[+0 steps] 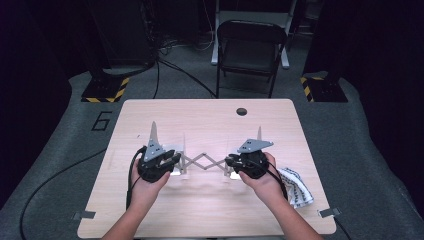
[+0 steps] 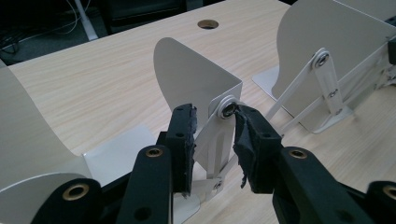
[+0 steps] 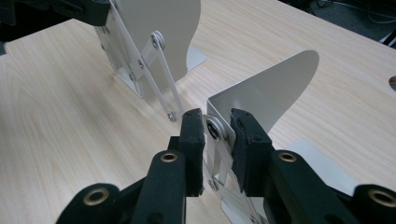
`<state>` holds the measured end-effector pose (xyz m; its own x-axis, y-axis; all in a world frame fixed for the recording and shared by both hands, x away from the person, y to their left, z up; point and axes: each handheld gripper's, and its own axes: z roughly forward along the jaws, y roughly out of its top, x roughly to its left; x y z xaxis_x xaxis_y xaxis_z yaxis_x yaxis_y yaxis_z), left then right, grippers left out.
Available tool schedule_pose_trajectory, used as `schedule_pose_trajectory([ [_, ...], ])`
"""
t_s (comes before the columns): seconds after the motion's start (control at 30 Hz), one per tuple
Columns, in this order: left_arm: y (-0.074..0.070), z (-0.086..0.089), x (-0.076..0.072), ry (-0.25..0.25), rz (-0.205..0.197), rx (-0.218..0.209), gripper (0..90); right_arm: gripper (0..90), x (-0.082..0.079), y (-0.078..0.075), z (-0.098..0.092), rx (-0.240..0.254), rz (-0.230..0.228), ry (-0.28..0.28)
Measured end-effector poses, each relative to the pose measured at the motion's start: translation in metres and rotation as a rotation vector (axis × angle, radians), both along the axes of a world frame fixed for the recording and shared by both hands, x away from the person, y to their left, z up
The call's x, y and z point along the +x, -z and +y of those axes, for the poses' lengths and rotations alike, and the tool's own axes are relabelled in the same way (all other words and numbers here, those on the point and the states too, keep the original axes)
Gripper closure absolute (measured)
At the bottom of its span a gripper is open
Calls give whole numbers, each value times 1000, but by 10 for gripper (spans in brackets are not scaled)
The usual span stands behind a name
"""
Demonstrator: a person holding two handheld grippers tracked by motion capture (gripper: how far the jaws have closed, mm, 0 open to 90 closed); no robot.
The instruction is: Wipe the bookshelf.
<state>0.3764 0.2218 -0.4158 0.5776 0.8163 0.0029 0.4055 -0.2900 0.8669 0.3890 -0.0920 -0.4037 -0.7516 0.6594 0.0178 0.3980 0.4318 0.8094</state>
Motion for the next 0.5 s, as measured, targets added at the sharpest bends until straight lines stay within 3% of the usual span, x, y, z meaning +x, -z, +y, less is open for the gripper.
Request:
schedule_pose_trajectory([
  [0.3,2,2,12,6,-16,-3,672,739,-11,1,7,-14,-13,4],
  [0.5,3,-4,32,2,-26,-11,667,728,-6,1,7,-2,-12,40],
])
